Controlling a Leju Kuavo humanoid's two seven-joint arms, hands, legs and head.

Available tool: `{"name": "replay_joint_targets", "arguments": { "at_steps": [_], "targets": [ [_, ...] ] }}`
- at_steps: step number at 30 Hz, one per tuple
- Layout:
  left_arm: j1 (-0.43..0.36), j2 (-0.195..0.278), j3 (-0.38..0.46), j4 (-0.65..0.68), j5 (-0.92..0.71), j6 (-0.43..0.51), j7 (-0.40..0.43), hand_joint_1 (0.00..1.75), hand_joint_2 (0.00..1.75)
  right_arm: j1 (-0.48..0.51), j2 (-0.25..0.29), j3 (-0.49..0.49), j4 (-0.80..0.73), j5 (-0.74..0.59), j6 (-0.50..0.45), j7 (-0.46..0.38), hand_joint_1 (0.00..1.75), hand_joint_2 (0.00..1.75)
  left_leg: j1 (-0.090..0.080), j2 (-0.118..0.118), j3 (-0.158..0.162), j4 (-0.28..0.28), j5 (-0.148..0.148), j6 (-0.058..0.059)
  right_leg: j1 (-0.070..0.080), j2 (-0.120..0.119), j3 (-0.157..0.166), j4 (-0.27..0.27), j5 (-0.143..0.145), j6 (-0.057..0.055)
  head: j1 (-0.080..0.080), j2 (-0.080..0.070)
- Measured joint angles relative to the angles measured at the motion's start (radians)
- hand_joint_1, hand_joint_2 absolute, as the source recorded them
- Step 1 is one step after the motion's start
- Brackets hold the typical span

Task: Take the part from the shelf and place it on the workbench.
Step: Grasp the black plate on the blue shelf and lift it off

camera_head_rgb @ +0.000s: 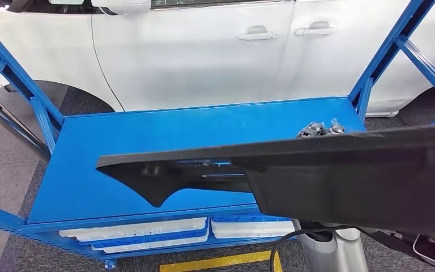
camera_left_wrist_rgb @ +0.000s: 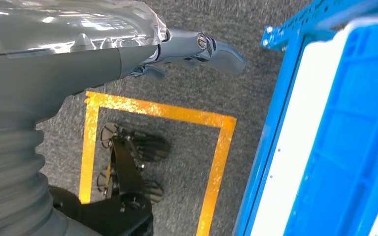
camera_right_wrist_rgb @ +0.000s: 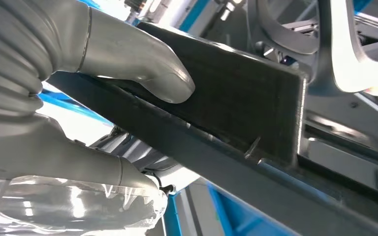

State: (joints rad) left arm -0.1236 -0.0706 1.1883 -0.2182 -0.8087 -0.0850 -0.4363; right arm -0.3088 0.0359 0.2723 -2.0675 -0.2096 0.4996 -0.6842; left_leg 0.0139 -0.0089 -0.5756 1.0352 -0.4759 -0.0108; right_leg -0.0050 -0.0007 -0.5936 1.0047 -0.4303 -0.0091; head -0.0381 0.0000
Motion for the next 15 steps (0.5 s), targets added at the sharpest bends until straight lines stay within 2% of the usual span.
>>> {"name": "replay_joint_targets", "arguments": {
  "at_steps": [1,3,4,5,6,7,9,10,11,13,14,15],
  "targets": [
    [-0.001,0.001,0.000,0.000,-0.001,0.003,0.001,0.00,1.75,0.001,0.001,0.011,-0.002,0.004,-0.008,0.000,1.75,1.75,0.000,0.001,-0.014,0.036,-0.028,-0.004,-0.002,-0.001,-0.001,-0.006,0.006,-0.007,0.000,0.000],
    [0.000,0.001,0.000,0.000,-0.002,0.007,0.003,0.00,1.75,0.005,0.003,0.033,-0.002,0.014,-0.024,0.000,1.75,1.75,0.001,0.003,-0.061,0.160,-0.104,-0.008,0.000,-0.003,-0.008,-0.008,0.013,-0.014,0.000,0.000],
    [0.001,0.002,0.000,0.000,-0.003,0.008,0.004,0.00,1.75,0.008,0.003,0.043,-0.002,0.019,-0.033,0.000,1.75,1.75,0.002,0.003,-0.083,0.221,-0.132,-0.011,0.001,-0.004,-0.014,-0.007,0.016,-0.015,0.000,0.000],
    [0.002,0.002,0.000,0.000,-0.004,0.011,0.005,0.00,1.75,0.013,0.003,0.051,-0.002,0.023,-0.041,0.000,1.75,1.75,0.002,0.003,-0.091,0.252,-0.141,-0.012,0.003,-0.004,-0.019,-0.006,0.020,-0.016,0.000,0.000],
    [0.004,0.003,0.000,0.000,-0.004,0.012,0.005,0.00,1.75,0.017,0.003,0.058,-0.001,0.027,-0.046,0.000,1.75,1.75,0.002,0.003,-0.080,0.244,-0.131,-0.012,0.003,-0.004,-0.024,-0.004,0.023,-0.015,0.000,0.000],
    [0.004,0.003,0.000,0.000,-0.005,0.013,0.006,0.00,1.75,0.019,0.003,0.064,-0.001,0.029,-0.050,0.000,1.75,1.75,0.002,0.003,-0.049,0.196,-0.106,-0.010,0.004,-0.004,-0.029,-0.001,0.026,-0.013,0.000,0.000],
    [0.003,0.005,0.000,0.000,-0.005,0.014,0.006,0.00,1.75,0.022,0.003,0.073,-0.001,0.030,-0.052,0.000,1.75,1.75,0.000,0.003,0.033,0.052,-0.055,-0.003,0.006,-0.003,-0.039,0.007,0.032,-0.007,0.000,0.000],
    [0.002,0.005,0.000,0.000,-0.005,0.014,0.006,0.00,1.75,0.022,0.003,0.076,-0.001,0.030,-0.052,0.000,1.75,1.75,-0.002,0.002,0.059,0.002,-0.040,0.002,0.007,-0.003,-0.043,0.011,0.036,-0.003,0.000,0.000],
    [0.002,0.006,0.000,0.000,-0.005,0.014,0.006,0.00,1.75,0.022,0.003,0.078,-0.001,0.030,-0.052,0.000,1.75,1.75,-0.004,0.002,0.069,-0.023,-0.034,0.008,0.008,-0.004,-0.046,0.013,0.040,0.003,0.000,0.000],
    [0.004,0.007,0.000,0.000,-0.006,0.015,0.006,0.00,1.75,0.023,0.003,0.081,-0.001,0.030,-0.052,0.000,1.75,1.75,-0.007,0.001,0.062,-0.026,-0.024,0.020,0.007,-0.003,-0.049,0.011,0.051,0.015,0.000,0.000],
    [0.005,0.007,0.000,0.000,-0.007,0.015,0.006,0.00,1.75,0.024,0.003,0.081,-0.001,0.030,-0.053,0.000,1.75,1.75,-0.006,0.002,0.059,-0.029,-0.015,0.026,0.006,-0.002,-0.052,0.013,0.049,0.021,0.000,0.000],
    [0.004,0.007,0.000,0.000,-0.007,0.015,0.006,0.00,1.75,0.024,0.003,0.081,-0.002,0.030,-0.053,0.000,1.75,1.75,-0.004,0.005,0.054,-0.031,-0.005,0.033,0.004,0.000,-0.059,0.026,0.033,0.026,0.000,0.000]
  ]
}}
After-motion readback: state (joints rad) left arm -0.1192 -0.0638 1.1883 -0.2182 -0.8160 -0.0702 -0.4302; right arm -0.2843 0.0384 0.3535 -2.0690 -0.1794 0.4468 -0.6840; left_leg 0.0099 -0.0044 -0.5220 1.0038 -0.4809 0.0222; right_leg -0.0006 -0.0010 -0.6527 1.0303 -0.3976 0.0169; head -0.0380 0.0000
